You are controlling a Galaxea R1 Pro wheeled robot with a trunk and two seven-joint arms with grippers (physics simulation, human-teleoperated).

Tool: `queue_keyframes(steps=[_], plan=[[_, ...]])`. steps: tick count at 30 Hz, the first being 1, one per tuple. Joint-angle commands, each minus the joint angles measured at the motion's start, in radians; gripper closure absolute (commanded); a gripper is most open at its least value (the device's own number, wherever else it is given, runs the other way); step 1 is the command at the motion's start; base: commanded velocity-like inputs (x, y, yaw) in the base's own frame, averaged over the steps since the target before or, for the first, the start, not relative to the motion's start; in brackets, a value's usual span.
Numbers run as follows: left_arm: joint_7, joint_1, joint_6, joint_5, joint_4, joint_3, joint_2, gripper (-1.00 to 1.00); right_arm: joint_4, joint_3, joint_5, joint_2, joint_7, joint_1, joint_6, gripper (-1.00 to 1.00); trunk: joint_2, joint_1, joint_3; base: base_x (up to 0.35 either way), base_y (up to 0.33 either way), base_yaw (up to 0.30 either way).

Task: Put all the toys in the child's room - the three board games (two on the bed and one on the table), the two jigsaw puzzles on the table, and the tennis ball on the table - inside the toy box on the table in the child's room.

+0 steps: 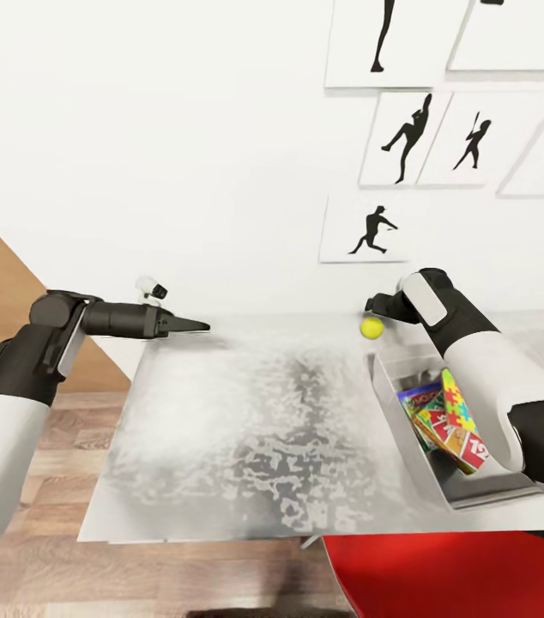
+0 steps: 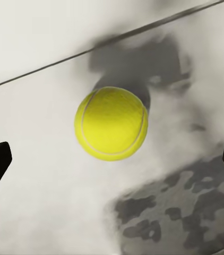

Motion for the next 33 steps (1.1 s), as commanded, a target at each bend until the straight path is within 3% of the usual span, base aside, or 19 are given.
queue_keyframes(steps=[1, 15, 33], plan=[[-0.002, -0.006, 0.011, 0.003, -0.001, -0.003, 0.001, -1.00, -0.001, 0.008, -0.011, -0.002, -0.009, -0.001, 0.002, -1.00, -0.001, 0.000, -0.003, 0.000, 0.000, 0.000], [-0.002, -0.083, 0.011, 0.003, -0.015, -0.003, -0.005, -1.00, -0.001, 0.008, -0.011, -0.003, -0.009, -0.001, 0.001, -1.00, -0.001, 0.000, -0.026, 0.000, 0.000, 0.000], [-0.002, -0.089, 0.011, 0.003, -0.072, -0.013, -0.009, -1.00, -0.002, 0.005, -0.011, -0.003, -0.008, -0.011, 0.001, -1.00, -0.001, 0.000, -0.055, 0.000, 0.000, 0.000]])
